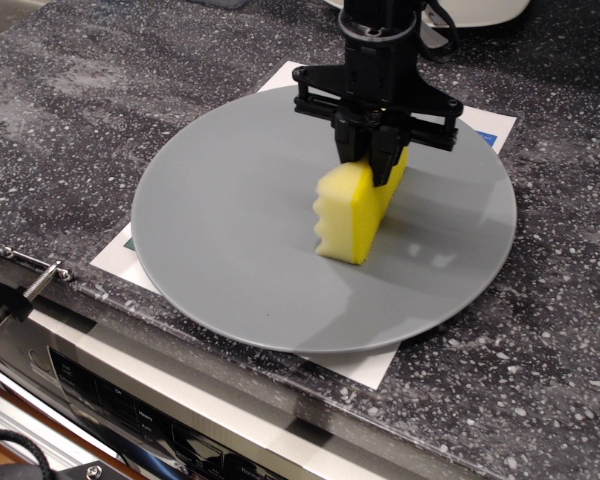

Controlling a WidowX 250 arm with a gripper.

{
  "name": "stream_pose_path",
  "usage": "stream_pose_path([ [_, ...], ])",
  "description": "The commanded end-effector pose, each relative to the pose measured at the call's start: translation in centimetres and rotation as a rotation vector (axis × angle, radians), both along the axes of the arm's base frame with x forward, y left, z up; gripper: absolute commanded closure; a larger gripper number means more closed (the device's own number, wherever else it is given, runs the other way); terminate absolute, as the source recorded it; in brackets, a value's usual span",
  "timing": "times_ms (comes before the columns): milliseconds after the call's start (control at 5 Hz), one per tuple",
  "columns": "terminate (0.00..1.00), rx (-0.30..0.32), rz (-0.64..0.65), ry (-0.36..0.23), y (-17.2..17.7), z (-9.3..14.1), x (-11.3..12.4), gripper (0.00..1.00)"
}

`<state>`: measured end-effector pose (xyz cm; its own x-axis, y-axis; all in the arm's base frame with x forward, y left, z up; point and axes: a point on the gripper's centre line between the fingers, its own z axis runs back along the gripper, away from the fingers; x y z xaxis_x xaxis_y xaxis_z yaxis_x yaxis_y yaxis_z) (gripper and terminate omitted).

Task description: Pick up sponge and wipe plate

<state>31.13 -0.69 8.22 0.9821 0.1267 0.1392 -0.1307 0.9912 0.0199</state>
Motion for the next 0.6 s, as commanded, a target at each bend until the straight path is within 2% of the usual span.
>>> stream_pose_path([
  [0, 0.00, 0.044, -0.016, -0.026, 4.4, 2.5, 0.5, 1.00],
  [400, 0.00, 0.122, -0.023, 0.018, 7.0, 1.7, 0.0, 1.00],
])
